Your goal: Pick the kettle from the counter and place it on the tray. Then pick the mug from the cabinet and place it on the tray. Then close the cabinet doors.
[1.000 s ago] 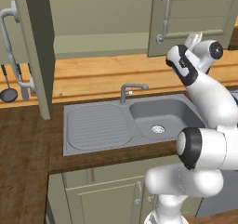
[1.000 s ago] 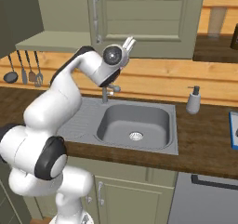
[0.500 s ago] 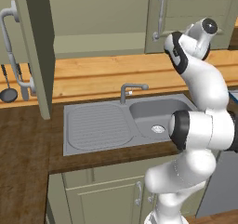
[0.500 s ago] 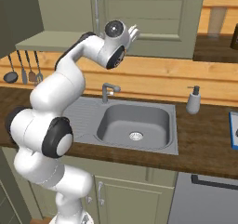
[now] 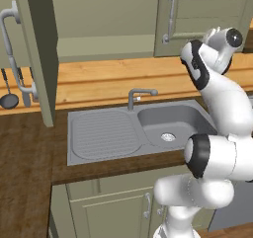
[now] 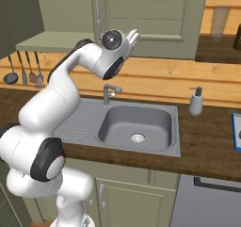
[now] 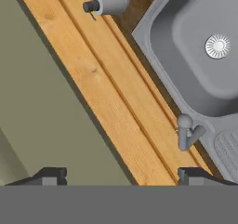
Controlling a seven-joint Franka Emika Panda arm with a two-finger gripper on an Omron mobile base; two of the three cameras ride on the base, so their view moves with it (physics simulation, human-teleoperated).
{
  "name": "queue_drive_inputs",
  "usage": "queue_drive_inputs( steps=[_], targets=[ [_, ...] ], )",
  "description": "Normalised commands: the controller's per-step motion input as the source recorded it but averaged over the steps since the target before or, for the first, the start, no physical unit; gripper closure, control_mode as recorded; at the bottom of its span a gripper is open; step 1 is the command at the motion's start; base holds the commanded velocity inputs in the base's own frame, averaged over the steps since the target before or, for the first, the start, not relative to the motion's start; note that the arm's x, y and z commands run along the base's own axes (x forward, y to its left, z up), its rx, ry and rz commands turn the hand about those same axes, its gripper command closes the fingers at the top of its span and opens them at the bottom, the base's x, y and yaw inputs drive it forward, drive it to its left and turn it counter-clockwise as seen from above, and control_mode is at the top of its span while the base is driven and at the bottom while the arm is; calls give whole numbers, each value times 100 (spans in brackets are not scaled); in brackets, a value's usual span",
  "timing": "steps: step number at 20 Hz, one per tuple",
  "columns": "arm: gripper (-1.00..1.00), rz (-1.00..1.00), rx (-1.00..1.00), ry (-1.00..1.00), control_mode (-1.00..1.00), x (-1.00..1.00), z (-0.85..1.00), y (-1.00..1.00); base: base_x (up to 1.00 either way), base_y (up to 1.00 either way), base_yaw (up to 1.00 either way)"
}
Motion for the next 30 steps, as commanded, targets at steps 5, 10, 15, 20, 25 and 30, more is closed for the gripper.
queue_drive_inputs(
  steps=[5,10,15,20,25,30],
  targets=[
    [-100,0,-12,-13,-100,-100,-20,21,0,0,0],
    [-100,0,-35,-7,-100,-44,-87,47,0,0,0],
    [-100,-5,-21,-17,-100,-76,-3,45,0,0,0],
    [-100,-6,-26,-13,-100,-73,-6,64,0,0,0],
    [-100,-4,-13,-15,-100,-100,1,42,0,0,0],
    [-100,1,-11,-1,-100,-100,0,64,0,0,0]
  ],
)
